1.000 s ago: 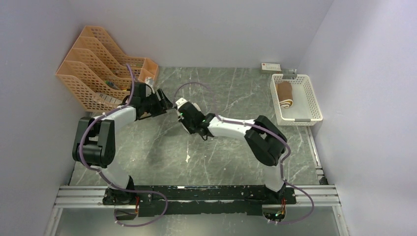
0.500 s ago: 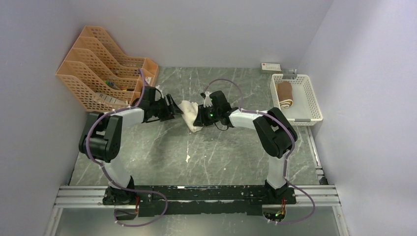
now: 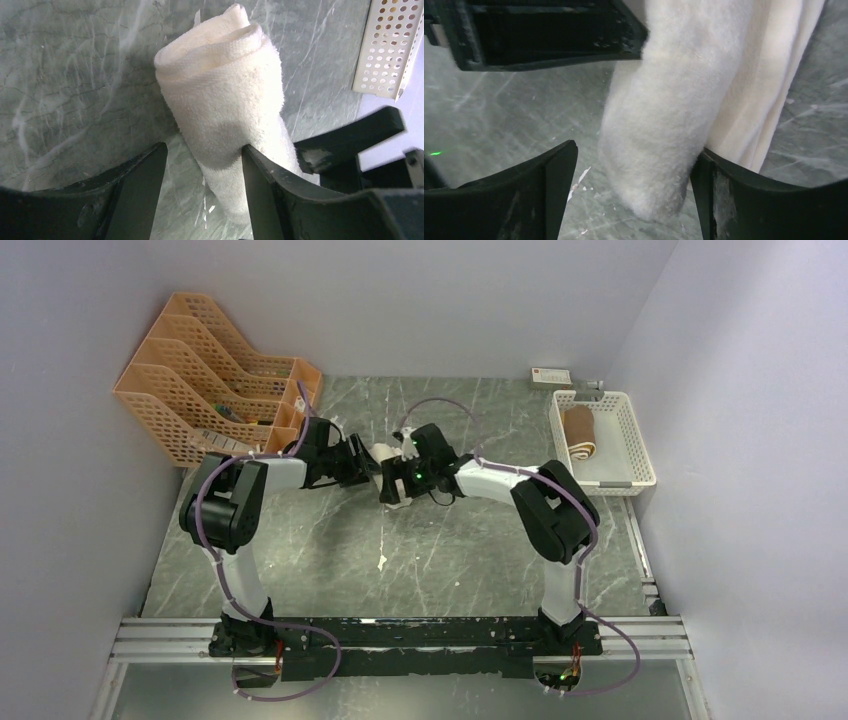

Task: Roll the towels
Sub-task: Roll the towel at the center of the board.

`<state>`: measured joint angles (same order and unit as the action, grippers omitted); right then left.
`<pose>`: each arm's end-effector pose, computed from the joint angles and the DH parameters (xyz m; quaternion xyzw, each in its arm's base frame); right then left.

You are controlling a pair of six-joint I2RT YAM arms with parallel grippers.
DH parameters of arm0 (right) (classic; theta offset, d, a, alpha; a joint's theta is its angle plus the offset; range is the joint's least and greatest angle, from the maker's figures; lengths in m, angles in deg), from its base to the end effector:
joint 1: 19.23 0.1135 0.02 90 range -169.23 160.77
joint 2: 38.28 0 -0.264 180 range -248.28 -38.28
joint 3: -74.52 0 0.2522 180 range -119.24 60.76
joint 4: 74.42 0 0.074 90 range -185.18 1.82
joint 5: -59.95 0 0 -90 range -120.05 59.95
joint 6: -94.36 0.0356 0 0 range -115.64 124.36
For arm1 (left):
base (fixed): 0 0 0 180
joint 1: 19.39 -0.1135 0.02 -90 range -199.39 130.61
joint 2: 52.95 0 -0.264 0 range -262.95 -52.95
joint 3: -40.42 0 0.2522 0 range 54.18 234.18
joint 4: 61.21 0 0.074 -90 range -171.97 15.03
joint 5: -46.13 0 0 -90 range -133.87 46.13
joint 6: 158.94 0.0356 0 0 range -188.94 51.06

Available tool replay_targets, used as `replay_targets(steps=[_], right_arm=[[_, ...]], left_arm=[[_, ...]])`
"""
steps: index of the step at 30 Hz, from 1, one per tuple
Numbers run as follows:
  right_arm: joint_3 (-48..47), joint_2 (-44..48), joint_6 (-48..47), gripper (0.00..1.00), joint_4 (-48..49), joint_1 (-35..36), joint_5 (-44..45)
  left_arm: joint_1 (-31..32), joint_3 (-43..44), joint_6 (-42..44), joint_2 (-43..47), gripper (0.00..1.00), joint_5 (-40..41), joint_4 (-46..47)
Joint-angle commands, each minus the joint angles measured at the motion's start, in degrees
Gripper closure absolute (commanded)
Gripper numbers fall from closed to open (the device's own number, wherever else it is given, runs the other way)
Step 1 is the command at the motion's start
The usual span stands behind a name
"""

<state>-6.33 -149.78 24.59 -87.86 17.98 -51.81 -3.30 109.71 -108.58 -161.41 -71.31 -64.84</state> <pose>0.3190 0.2588 0.1561 -0.2063 0.8835 0.3365 0.2524 0.3573 -0.1201 0.1329 -0.0887 0.8909 -0.3739 0.2422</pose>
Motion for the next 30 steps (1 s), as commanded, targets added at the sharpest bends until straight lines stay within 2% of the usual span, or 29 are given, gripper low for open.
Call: replay_targets(steps=[1,5,12,16,20,25,30], right_arm=[[-6.64,3.65,-11.27,0.17,-11.5,7.21,20.26],[-13.05,2.36,-17.15,0.13,-17.87,13.67,35.05],[-18.9,-5.74,-20.49,0.12,-22.87,19.59,50.12],[-20.48,-8.84,-19.93,0.05,-24.93,21.48,61.7],[-18.84,-7.84,-20.27,0.0,-22.88,21.25,63.29],[-19.91,-8.74,-19.26,0.0,-23.8,20.71,63.65],[-20.9,-9.08,-17.18,0.01,-23.35,19.99,60.08]], left_arm=[[0.43,0.36,0.91,-0.96,0.32,0.8,0.45],[0.43,0.79,1.37,-1.0,0.32,0.8,-0.26],[0.43,1.5,1.73,-1.4,0.32,0.5,-0.95],[0.43,1.84,2.12,-1.46,0.32,0.47,-1.53],[0.43,2.25,2.13,-1.91,0.32,0.13,-1.65],[0.43,2.44,2.28,-1.85,0.32,0.25,-1.89],[0.43,2.15,2.49,-1.45,0.32,0.34,-2.26]])
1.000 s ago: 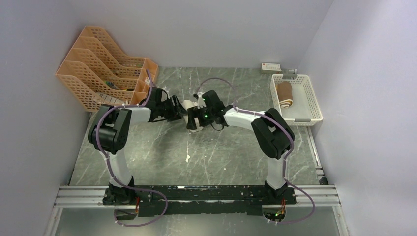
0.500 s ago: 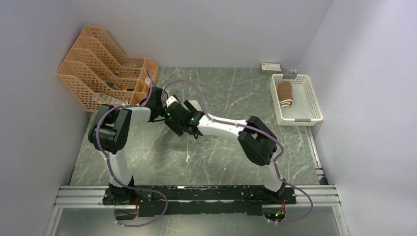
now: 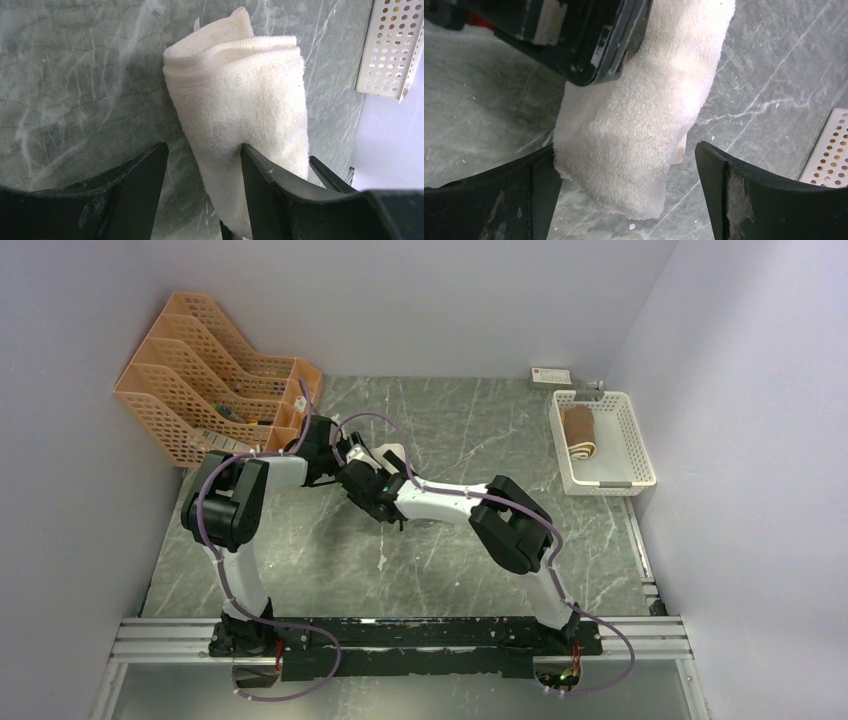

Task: Roll the towels
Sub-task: Roll the towel at the center of the board.

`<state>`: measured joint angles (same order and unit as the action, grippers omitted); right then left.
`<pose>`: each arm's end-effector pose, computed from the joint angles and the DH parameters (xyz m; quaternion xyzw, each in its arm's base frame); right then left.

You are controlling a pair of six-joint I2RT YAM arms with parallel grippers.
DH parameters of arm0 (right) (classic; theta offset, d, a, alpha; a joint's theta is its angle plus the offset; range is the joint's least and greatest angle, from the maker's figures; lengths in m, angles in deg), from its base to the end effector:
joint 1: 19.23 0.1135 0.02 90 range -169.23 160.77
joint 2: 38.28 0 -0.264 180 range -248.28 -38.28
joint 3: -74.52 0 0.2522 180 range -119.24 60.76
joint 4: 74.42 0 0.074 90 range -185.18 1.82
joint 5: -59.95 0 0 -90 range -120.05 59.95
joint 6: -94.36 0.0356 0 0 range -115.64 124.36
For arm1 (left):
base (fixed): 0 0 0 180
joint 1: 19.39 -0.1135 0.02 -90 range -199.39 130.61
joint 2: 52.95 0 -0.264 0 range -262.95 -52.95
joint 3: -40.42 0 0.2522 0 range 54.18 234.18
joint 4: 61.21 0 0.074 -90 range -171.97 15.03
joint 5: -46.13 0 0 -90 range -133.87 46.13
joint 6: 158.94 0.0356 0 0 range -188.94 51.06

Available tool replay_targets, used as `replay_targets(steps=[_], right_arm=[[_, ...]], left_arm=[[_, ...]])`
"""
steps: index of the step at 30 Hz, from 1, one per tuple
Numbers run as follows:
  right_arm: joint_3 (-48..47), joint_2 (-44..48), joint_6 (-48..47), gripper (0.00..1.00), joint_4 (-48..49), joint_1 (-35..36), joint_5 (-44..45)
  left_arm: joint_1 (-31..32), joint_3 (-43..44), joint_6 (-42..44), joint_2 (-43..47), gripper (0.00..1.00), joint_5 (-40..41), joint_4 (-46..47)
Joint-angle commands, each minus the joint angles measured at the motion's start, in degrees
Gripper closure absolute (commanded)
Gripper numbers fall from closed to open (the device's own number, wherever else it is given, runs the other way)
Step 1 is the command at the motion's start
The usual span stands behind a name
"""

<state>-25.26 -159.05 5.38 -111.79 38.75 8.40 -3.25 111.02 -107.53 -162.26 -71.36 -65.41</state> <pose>0.2542 0.3647 0.1633 -0.3543 0.8413 -0.1490 0.3800 0.3618 -0.1218 0.1330 -0.0802 0.8919 -0.3718 0.2445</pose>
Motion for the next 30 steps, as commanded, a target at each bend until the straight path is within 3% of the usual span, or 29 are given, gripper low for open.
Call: replay_targets(steps=[1,10,15,20,23,30], right_arm=[[-2.23,0.18,2.53,0.02,0.85,-0.86,-1.48],[-6.18,-0.14,12.83,0.01,-0.13,-2.87,-11.0],[0.9,6.57,17.81,0.01,5.92,-6.98,-14.72],[15.17,18.16,21.51,0.07,21.48,-16.59,-30.38],[14.42,17.58,20.86,0.12,19.89,-19.66,-37.47],[10.08,13.65,19.95,0.18,17.01,-19.68,-49.12]], left_arm=[[0.38,0.74,1.42,-0.55,0.32,0.34,-1.67],[0.38,0.09,0.89,-0.11,0.32,0.54,-1.07],[0.3,-0.66,0.78,0.22,0.32,0.57,-0.86],[0.13,-1.22,0.62,0.63,0.32,0.62,-0.53],[0.12,-1.59,0.45,0.77,0.32,0.65,-0.12],[0.03,-2.23,0.62,0.95,0.32,0.89,-0.16]])
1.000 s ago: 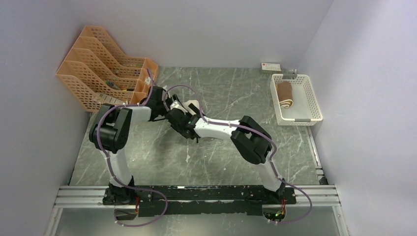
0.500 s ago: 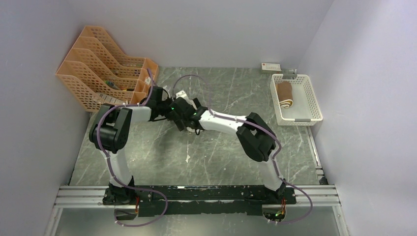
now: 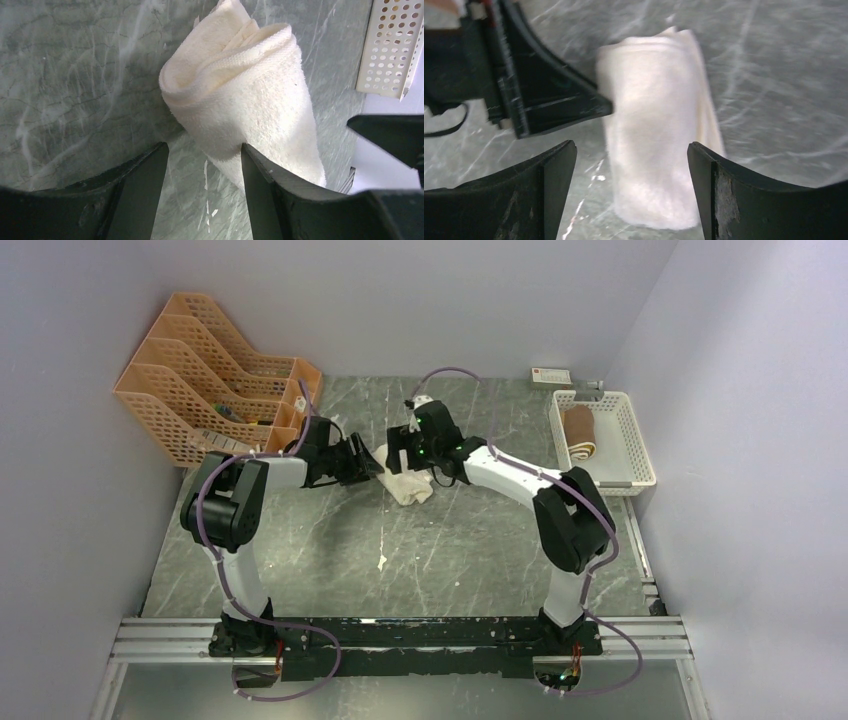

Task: Roll the towels
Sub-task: Roll the towel at the center of the board.

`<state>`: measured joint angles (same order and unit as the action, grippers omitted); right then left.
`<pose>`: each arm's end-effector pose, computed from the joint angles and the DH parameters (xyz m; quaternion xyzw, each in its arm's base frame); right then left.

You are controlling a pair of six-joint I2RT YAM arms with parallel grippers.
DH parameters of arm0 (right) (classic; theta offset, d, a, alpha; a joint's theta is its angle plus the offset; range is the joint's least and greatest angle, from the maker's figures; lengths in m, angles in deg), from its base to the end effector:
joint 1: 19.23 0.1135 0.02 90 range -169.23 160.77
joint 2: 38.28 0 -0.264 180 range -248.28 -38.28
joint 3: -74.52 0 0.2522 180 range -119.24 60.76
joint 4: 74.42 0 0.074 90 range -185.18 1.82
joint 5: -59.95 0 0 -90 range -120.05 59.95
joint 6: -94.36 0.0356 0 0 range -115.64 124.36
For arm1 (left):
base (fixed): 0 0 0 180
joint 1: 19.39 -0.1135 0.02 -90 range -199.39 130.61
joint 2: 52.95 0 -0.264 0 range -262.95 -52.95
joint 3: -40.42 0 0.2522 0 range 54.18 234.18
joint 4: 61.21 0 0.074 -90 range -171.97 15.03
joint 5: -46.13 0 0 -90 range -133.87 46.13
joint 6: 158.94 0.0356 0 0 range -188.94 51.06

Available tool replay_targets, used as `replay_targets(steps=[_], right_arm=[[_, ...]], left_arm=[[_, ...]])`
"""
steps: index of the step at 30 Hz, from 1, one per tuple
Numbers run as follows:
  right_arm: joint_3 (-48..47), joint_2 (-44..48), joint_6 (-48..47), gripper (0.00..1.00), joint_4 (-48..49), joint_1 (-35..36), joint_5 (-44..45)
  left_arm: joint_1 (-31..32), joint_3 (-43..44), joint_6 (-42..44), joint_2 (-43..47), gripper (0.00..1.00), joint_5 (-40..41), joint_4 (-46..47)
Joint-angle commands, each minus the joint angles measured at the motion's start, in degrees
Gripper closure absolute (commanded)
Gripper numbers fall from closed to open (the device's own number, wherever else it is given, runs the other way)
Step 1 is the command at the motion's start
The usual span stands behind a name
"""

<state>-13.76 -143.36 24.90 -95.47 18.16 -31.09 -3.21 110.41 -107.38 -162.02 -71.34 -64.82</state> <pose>0.3307 0.2535 0.2283 -0.1355 0.8879 0.2200 0.3806 0.3600 -0.1216 0.1324 -0.0783 0.8914 -0.3721 0.2465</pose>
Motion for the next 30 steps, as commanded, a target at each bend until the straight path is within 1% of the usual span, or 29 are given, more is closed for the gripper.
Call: replay_targets(steps=[1,4,7,12,21,23,24,27,29,30], right_arm=[[-1.48,-2.39,0.4,0.18,0.72,0.9,-9.86],[-3.23,-4.12,-0.75,0.18,-1.85,0.87,-9.36],[-4.58,-5.57,-2.35,0.16,-3.77,0.81,-6.7],[-5.41,-6.6,-4.39,0.13,-4.23,0.4,-3.91],[-7.27,-9.49,-5.24,0.12,-3.56,-0.76,-5.26],[-8.75,-10.3,-5.63,0.15,-4.66,-0.78,-6.07],[-9.28,-11.99,-5.8,0.17,-5.0,-0.77,-6.43],[-9.74,-12.94,-5.86,0.25,-5.04,-0.72,-6.78],[-9.68,-12.96,-5.92,0.35,-4.81,-0.68,-6.85],[-9.68,-12.87,-5.94,0.45,-4.84,-0.65,-6.84]], left_arm=[[-0.01,-1.72,0.47,0.75,0.32,0.91,-0.75],[-0.01,-2.06,0.51,1.21,0.32,1.05,-0.89],[-0.14,-2.53,0.64,2.3,0.32,1.31,-1.29],[-1.02,-3.64,0.53,6.84,0.31,1.87,-2.56],[-6.38,-4.28,2.04,14.71,0.3,0.34,-6.58],[-7.48,-4.48,2.58,15.83,0.3,-0.07,-7.45],[-8.01,-4.64,2.73,16.4,0.3,-0.25,-7.65],[-9.77,-5.29,3.1,18.06,0.3,-0.8,-8.26],[-10.68,-5.77,3.3,18.99,0.3,-1.19,-8.71],[-11.07,-6.04,3.31,19.41,0.3,-1.38,-8.74]])
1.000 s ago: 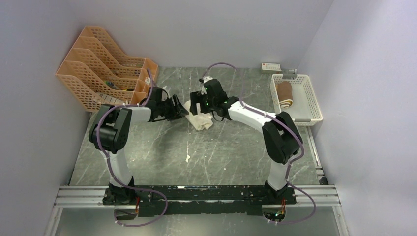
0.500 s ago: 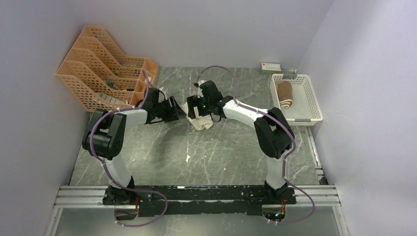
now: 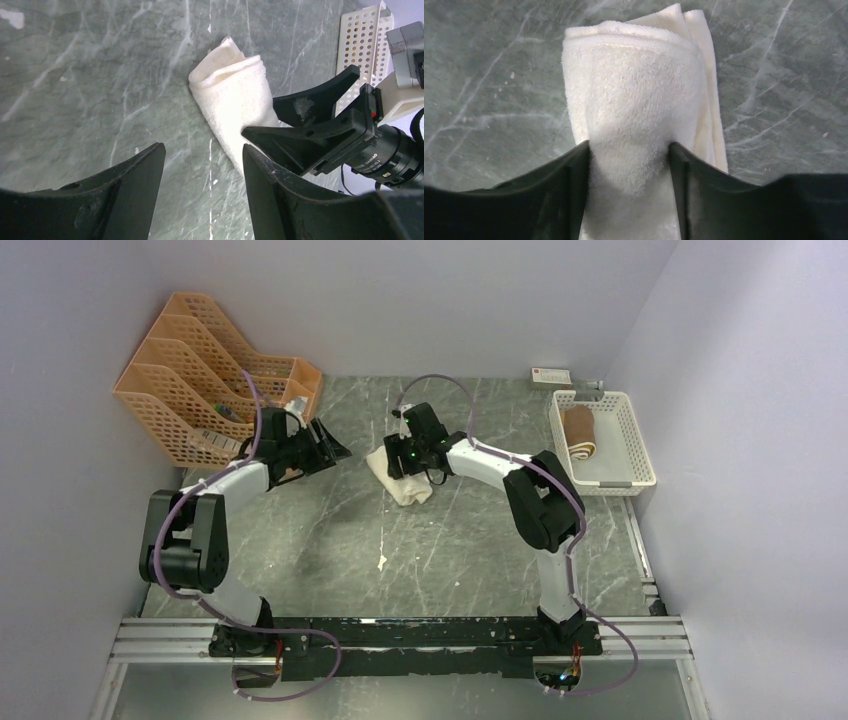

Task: Roll the towels
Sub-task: Roll the towel at the center of the board.

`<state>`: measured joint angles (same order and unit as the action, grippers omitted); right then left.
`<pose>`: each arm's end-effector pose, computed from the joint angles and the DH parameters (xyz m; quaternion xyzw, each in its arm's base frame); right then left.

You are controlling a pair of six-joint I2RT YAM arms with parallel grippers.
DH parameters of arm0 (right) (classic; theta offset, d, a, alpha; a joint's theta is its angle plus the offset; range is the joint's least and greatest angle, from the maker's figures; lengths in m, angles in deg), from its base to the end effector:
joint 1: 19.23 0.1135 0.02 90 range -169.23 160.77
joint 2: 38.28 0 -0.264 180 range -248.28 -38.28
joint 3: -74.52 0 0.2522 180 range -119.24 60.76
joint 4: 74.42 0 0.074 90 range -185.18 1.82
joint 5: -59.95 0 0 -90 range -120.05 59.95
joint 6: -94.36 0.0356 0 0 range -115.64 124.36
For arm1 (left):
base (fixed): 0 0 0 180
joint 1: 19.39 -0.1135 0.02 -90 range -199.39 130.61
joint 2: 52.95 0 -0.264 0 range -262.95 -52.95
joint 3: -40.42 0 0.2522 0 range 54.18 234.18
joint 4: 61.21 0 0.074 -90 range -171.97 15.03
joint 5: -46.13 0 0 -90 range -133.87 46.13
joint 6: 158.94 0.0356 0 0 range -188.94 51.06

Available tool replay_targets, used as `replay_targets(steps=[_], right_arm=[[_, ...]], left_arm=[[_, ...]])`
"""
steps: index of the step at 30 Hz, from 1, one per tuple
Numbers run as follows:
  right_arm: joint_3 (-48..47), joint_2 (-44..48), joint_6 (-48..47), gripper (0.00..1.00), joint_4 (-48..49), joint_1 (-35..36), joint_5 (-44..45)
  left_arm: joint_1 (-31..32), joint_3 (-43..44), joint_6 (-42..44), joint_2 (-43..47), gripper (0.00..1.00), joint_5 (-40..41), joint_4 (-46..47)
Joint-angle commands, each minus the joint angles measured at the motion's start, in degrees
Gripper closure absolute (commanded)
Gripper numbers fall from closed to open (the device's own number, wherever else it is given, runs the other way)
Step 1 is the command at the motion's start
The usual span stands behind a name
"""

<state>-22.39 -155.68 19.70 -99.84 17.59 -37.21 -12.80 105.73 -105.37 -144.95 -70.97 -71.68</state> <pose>0.3606 0.2755 0.1811 -0.1954 0.9045 0.2167 0.3110 0.3347 -0.0550 0.2002 -0.1234 0.8681 -0.3538 0.3255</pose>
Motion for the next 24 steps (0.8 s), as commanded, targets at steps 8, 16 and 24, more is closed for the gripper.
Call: replay_targets(steps=[8,16,24], right_arm=[[-3.54,-0.34,-3.28,0.91,-3.19,2.96,3.26],[-9.48,-2.68,-8.51,0.91,-8.08,13.71,19.46],[-8.82,-4.48,-8.99,0.71,-9.05,18.13,22.69]], left_arm=[[-2.81,-7.81,-1.05,3.33,0.3,-3.4,2.9],[-2.68,-14.58,-4.32,1.66,0.3,-4.15,9.28],[-2.81,-14.95,-3.69,0.72,0.3,-3.65,8.35]])
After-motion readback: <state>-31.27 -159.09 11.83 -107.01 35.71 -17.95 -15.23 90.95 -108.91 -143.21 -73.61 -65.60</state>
